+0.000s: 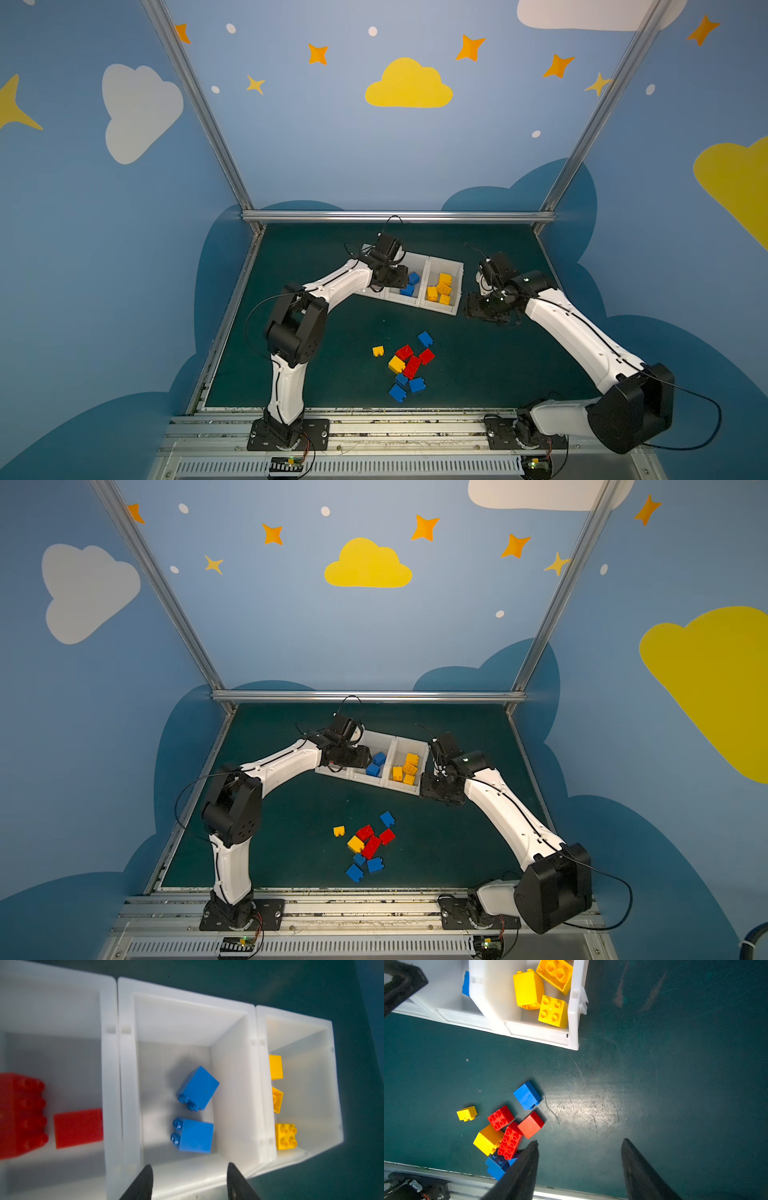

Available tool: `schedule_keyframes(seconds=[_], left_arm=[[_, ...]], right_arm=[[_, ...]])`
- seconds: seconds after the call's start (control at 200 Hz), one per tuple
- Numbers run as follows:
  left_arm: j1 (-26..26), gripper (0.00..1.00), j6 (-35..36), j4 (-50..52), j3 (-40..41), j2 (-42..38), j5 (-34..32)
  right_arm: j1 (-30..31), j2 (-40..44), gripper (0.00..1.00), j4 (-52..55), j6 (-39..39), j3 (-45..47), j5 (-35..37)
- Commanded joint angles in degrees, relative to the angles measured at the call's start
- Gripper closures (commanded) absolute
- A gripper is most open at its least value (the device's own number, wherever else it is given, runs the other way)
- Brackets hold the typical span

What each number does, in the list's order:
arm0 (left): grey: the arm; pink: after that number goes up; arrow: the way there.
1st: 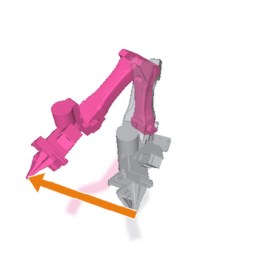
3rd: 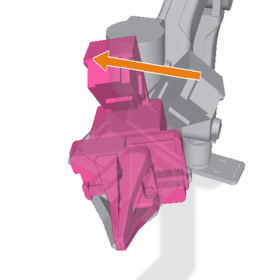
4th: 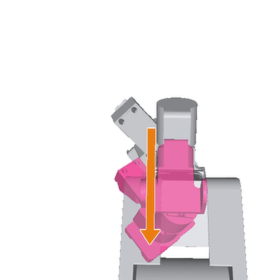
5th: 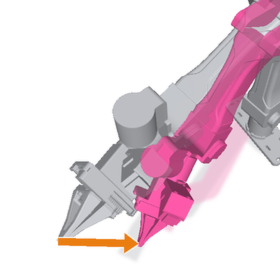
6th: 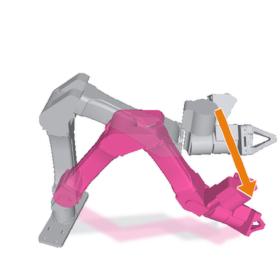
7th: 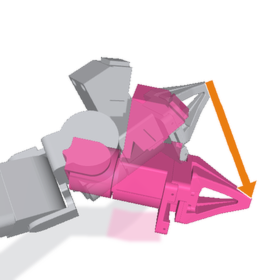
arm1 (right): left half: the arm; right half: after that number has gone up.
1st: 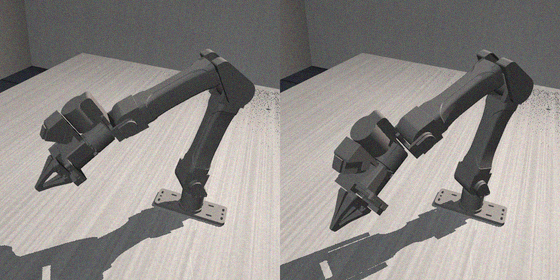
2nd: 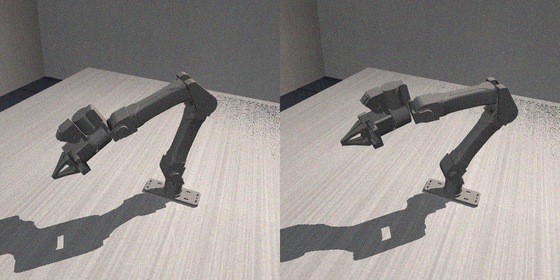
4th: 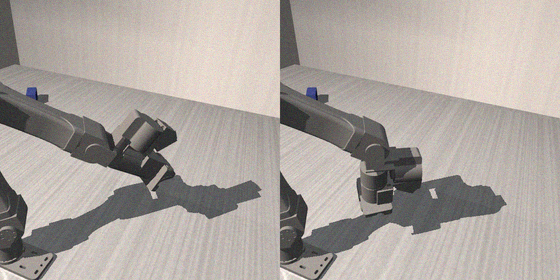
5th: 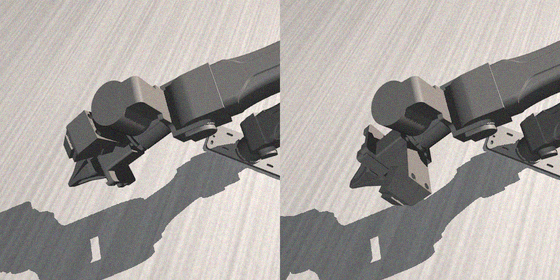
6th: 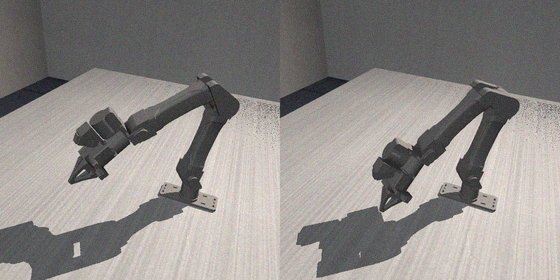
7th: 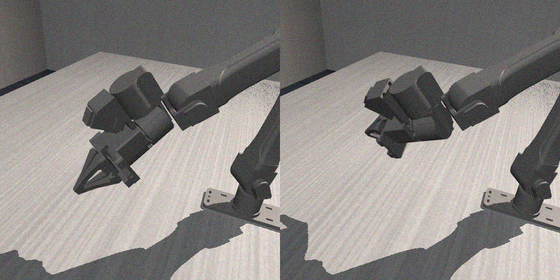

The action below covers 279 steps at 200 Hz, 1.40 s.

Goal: Sort the legos into containers by color
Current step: Place the lego in the container, then pick up the lego from the center of the table.

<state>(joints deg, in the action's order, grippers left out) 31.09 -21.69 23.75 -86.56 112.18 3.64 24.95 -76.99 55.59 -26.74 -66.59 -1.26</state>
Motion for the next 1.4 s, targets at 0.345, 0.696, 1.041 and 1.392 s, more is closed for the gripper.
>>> schedule_keyframes(seconds=[0.345,0.696,1.041,1.392], left_arm=[[-1.03,0.41,-4.49,-6.11,21.79,-19.23,-1.25],[-1.92,0.40,-8.03,-4.36,34.71,-33.88,-5.11],[-2.22,0.39,-10.46,-5.49,42.53,-42.46,-6.54],[-2.26,0.39,-10.62,-4.62,42.91,-43.62,-6.38]], right_arm=[[7.79,-4.46,0.36,-4.01,-0.49,5.07,-1.65],[16.41,-17.71,0.37,-8.39,-0.25,0.06,-1.81],[19.42,-25.77,0.39,-8.74,-0.15,-3.92,-1.33],[20.64,-30.56,0.41,-6.64,-0.48,-7.29,-0.20]])
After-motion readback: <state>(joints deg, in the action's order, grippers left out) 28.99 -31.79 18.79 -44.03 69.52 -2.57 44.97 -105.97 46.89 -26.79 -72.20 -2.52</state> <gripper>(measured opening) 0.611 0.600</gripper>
